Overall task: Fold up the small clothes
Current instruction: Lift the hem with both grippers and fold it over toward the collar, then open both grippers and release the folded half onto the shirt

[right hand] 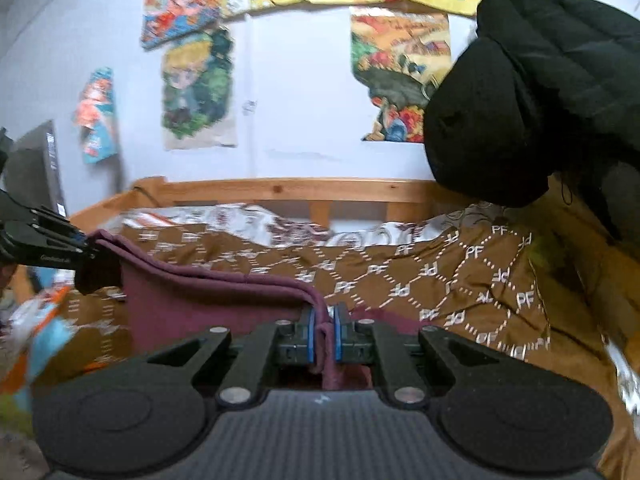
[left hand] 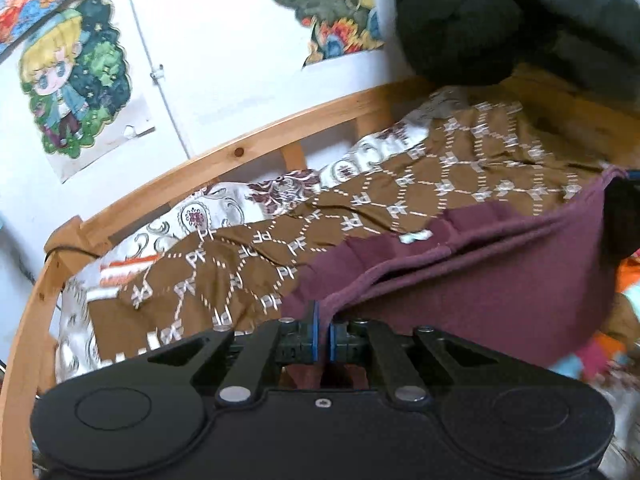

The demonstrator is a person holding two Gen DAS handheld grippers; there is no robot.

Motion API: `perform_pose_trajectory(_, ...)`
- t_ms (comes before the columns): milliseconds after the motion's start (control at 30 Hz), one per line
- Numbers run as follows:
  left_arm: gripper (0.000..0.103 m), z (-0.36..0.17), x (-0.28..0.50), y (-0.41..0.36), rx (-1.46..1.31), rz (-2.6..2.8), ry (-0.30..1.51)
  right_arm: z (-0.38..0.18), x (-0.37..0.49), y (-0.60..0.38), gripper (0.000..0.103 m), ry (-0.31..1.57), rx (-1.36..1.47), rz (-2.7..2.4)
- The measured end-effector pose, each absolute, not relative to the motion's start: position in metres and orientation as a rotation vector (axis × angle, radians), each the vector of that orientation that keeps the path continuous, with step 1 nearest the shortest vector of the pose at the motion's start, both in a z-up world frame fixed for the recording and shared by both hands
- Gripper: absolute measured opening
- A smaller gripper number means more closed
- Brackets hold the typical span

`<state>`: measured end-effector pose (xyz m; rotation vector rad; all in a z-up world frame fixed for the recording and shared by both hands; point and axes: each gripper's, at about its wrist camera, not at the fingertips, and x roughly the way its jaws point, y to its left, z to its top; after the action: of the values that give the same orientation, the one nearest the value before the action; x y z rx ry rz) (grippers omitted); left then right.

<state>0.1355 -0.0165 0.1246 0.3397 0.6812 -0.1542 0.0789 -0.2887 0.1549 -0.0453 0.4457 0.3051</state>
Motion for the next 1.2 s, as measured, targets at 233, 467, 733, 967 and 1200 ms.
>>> perform_pose_trajectory(233, 0.005, 0.073, 0.257, -0.021, 0.338, -0.121, 0.786, 0.114, 0.195, -0.290, 0.011, 0.529, -0.077, 0.291)
perform_pose_trajectory(467, 0.005, 0.011, 0.325, -0.019, 0.310, -0.092, 0.883, 0.059, 0.279, -0.291, 0.011, 0.641, -0.080, 0.292)
perform_pose_trajectory(733, 0.007, -0.037, 0.359, -0.015, 0.257, -0.075, 0.954, 0.007, 0.327, -0.300, 0.024, 0.698, -0.008, 0.304)
perform_pose_trajectory(967, 0.023, -0.038, 0.362, -0.008, 0.140, -0.064, 0.971, 0.007, 0.314, -0.336, 0.070, 0.661, 0.058, 0.284)
perform_pose_trajectory(1200, 0.084, -0.023, 0.341, 0.003, 0.123, -0.137, 0.878, 0.002, 0.287, -0.350, 0.081, 0.681, 0.085, 0.346)
